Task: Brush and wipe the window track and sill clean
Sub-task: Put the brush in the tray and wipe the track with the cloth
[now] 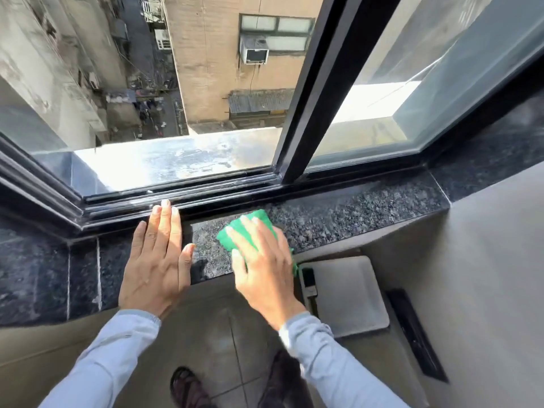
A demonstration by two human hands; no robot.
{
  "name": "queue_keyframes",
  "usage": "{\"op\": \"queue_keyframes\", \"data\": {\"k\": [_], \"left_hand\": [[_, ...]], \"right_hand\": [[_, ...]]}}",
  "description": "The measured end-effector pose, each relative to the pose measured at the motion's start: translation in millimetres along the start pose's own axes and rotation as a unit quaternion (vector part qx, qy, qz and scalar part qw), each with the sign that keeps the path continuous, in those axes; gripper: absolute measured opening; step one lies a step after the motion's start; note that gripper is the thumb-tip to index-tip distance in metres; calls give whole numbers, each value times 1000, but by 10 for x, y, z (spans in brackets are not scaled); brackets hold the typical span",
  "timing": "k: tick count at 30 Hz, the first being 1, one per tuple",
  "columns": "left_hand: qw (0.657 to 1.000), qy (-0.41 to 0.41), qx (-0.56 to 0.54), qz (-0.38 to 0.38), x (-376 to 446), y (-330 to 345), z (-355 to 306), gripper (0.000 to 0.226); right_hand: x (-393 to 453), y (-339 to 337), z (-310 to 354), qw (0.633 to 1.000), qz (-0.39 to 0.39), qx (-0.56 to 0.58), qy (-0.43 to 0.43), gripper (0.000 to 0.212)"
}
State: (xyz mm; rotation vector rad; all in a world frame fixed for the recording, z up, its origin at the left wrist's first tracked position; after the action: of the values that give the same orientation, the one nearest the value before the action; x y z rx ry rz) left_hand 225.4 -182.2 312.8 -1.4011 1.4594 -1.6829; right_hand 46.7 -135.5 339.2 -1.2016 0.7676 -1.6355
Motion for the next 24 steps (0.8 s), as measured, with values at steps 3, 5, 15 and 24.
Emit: {"op": "queue_keyframes", "data": {"k": [3, 5, 15, 24], "left_hand": [[1000, 1, -1, -5, -3, -12, 2, 66], [1000, 2, -7, -8, 4, -8, 12, 68], [1000, 1, -9, -10, 1, 35, 3, 68], [999, 9, -47, 2, -39, 15, 21, 67]], "right_hand": [[-101, -142, -401, 994, 10, -20, -107, 40], [-41, -334, -1082, 996, -1, -73, -48, 41], [293, -847, -2564, 884, -199, -36, 422, 44], [92, 45, 30, 998, 63, -1, -21, 55]]}}
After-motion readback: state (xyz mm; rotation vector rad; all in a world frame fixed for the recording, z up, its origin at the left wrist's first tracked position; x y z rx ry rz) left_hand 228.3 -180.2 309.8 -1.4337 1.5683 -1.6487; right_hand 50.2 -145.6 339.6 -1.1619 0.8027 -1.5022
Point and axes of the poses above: each hand's wrist, its own x-axis towards the middle knuckle, its own y-axis out of the palm, z = x × y, the point moved 7 cm from there along x, towards the middle knuckle, and after that the axes turned 6 degrees about -z, right-handed, at the moved point
